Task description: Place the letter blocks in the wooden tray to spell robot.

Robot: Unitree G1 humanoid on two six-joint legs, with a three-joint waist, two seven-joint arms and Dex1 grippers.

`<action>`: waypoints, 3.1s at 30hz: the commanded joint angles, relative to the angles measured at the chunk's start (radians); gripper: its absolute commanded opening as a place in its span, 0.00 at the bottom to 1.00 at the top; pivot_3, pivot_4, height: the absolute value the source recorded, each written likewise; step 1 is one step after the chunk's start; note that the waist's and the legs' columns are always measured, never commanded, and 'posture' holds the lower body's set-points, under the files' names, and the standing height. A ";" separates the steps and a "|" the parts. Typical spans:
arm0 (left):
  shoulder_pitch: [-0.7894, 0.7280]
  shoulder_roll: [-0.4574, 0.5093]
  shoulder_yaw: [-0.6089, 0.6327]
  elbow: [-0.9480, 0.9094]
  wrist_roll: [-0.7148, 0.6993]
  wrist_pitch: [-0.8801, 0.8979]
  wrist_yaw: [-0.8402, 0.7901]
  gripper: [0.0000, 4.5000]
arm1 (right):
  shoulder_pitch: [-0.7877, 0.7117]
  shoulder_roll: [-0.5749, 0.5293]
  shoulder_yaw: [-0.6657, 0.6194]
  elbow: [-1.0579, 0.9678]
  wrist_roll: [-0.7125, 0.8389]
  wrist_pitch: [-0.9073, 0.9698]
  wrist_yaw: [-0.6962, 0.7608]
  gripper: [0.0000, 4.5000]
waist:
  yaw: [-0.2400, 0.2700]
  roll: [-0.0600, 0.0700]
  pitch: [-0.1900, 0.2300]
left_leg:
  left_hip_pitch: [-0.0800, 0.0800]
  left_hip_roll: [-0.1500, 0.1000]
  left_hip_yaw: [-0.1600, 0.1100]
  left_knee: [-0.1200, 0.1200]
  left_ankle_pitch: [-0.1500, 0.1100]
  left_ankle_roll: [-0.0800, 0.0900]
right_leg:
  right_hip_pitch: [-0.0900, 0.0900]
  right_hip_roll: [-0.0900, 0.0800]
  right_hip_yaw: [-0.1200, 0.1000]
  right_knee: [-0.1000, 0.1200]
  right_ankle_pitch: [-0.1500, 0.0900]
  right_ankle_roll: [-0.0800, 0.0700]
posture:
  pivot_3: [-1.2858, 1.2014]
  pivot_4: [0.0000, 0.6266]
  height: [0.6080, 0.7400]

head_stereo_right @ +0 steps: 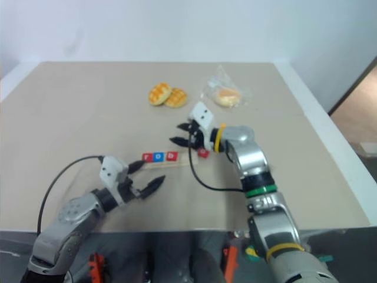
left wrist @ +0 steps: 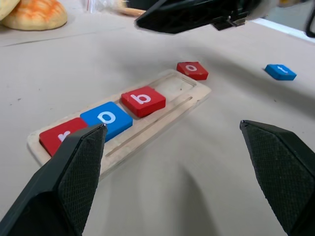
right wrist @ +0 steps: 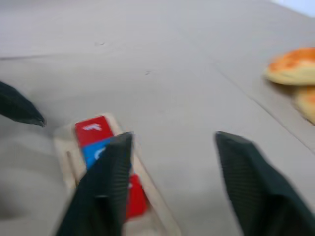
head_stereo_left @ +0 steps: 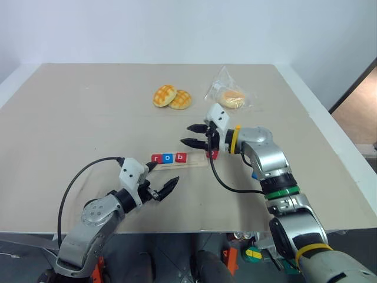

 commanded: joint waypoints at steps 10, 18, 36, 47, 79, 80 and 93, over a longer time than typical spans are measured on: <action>0.010 0.041 0.007 -0.032 -0.003 -0.044 -0.063 1.00 | 0.228 0.061 0.081 -0.399 -0.003 0.282 -0.302 0.00 | -0.004 0.000 0.000 | 0.001 0.001 0.000 0.000 0.000 -0.003 | -0.001 0.001 0.000 0.000 0.000 -0.001 | 0.52 0.24 1.00; 0.010 0.039 0.004 -0.033 0.001 -0.040 -0.066 1.00 | 0.246 0.032 0.133 -0.413 0.000 0.291 -0.316 0.00 | -0.003 0.000 0.000 | 0.000 0.000 0.001 0.000 0.000 -0.003 | -0.001 0.000 0.000 0.000 -0.001 0.000 | 0.52 0.24 1.00; 0.022 0.025 -0.001 -0.042 0.003 -0.031 -0.038 1.00 | 0.211 0.031 0.211 -0.328 -0.024 0.219 -0.318 0.00 | -0.003 0.000 0.000 | 0.000 0.000 -0.001 -0.001 0.000 -0.003 | -0.001 0.001 -0.001 0.000 -0.001 0.000 | 0.52 0.24 1.00; 0.022 0.019 -0.002 -0.039 -0.005 -0.022 -0.029 1.00 | 0.157 0.046 0.179 -0.304 -0.019 0.202 -0.348 0.00 | -0.003 0.000 0.000 | 0.000 0.000 -0.001 0.000 0.000 -0.003 | -0.001 0.001 -0.001 0.000 -0.001 0.000 | 0.52 0.24 1.00; -0.002 0.029 0.003 -0.023 0.001 -0.030 -0.061 1.00 | 0.078 -0.241 0.047 0.097 0.041 -0.074 0.021 0.98 | -0.004 0.000 0.000 | 0.002 0.000 0.001 0.000 -0.001 -0.002 | 0.001 0.001 0.001 0.000 -0.001 0.000 | 0.52 0.24 1.00; -0.001 0.029 0.004 -0.024 0.001 -0.030 -0.060 1.00 | 0.070 -0.241 0.052 0.110 0.039 -0.077 0.030 0.98 | -0.004 0.000 0.000 | 0.002 -0.001 0.001 0.000 -0.001 -0.002 | 0.001 0.000 0.001 0.000 -0.001 0.000 | 0.52 0.24 1.00; 0.029 0.027 0.005 -0.050 0.003 -0.028 -0.032 1.00 | 0.015 -0.213 0.081 0.287 -0.003 -0.188 0.066 0.73 | -0.003 0.000 0.000 | 0.002 0.000 0.001 0.000 -0.001 -0.002 | 0.002 0.000 0.001 0.000 -0.001 0.000 | 0.52 0.24 1.00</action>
